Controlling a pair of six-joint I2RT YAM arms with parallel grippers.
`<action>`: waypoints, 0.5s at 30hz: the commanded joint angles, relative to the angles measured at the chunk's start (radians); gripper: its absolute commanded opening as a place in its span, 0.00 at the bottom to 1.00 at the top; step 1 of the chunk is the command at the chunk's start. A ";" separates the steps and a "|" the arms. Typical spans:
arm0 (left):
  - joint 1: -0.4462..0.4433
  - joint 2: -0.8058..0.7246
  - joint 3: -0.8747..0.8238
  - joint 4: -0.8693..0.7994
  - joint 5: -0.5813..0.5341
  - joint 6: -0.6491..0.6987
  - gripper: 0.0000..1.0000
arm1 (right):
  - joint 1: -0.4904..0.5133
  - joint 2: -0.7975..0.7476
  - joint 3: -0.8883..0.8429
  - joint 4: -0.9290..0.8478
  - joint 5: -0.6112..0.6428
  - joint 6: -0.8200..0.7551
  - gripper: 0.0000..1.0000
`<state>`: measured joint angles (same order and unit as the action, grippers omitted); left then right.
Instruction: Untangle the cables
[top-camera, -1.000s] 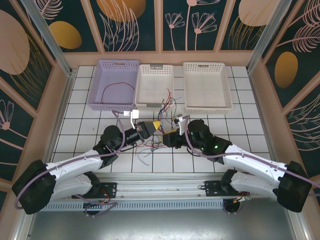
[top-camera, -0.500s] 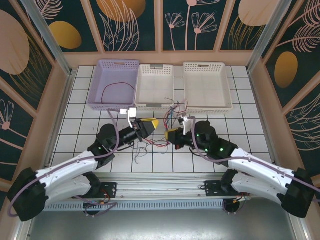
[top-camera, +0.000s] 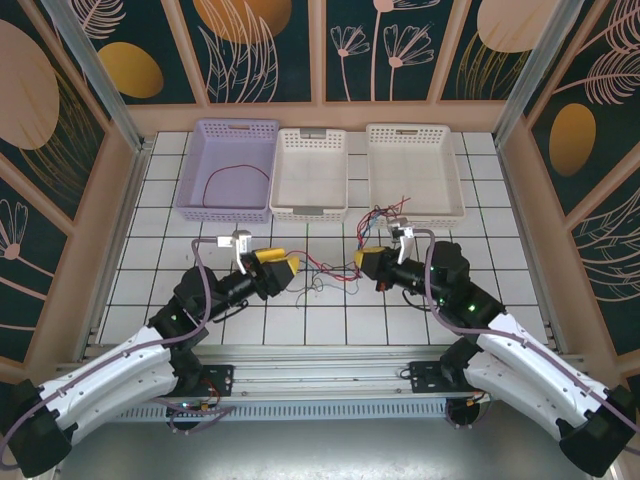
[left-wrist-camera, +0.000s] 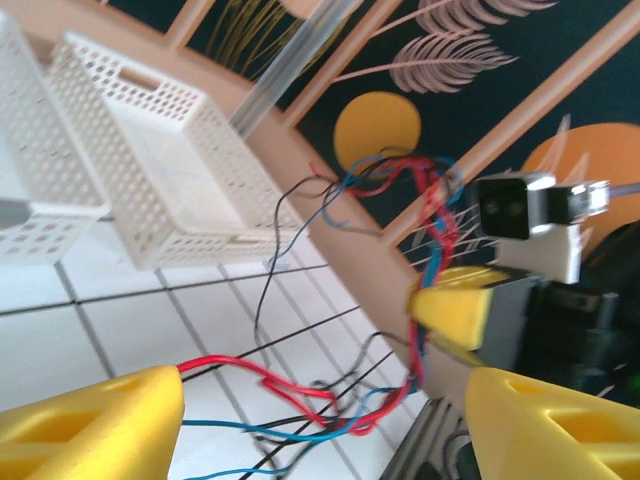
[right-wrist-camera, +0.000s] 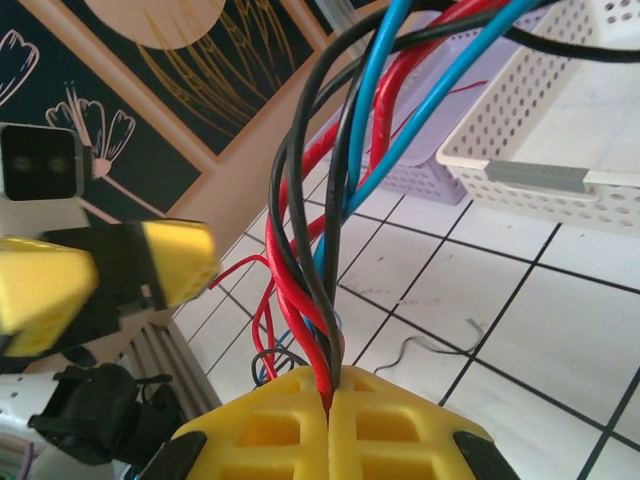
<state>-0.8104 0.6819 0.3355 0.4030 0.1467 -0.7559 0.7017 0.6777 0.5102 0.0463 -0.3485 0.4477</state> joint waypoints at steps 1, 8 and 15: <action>-0.004 -0.009 -0.027 0.023 -0.038 -0.024 0.74 | -0.004 0.003 -0.001 0.036 -0.073 0.006 0.00; -0.004 -0.001 -0.025 0.016 -0.078 -0.066 0.78 | -0.005 0.011 0.019 0.022 -0.072 0.008 0.00; -0.004 0.025 -0.048 0.066 -0.036 -0.114 0.77 | -0.005 0.005 0.022 0.041 -0.072 0.029 0.00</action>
<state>-0.8104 0.6903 0.2970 0.4179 0.0921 -0.8360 0.7017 0.6964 0.5102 0.0471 -0.3992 0.4580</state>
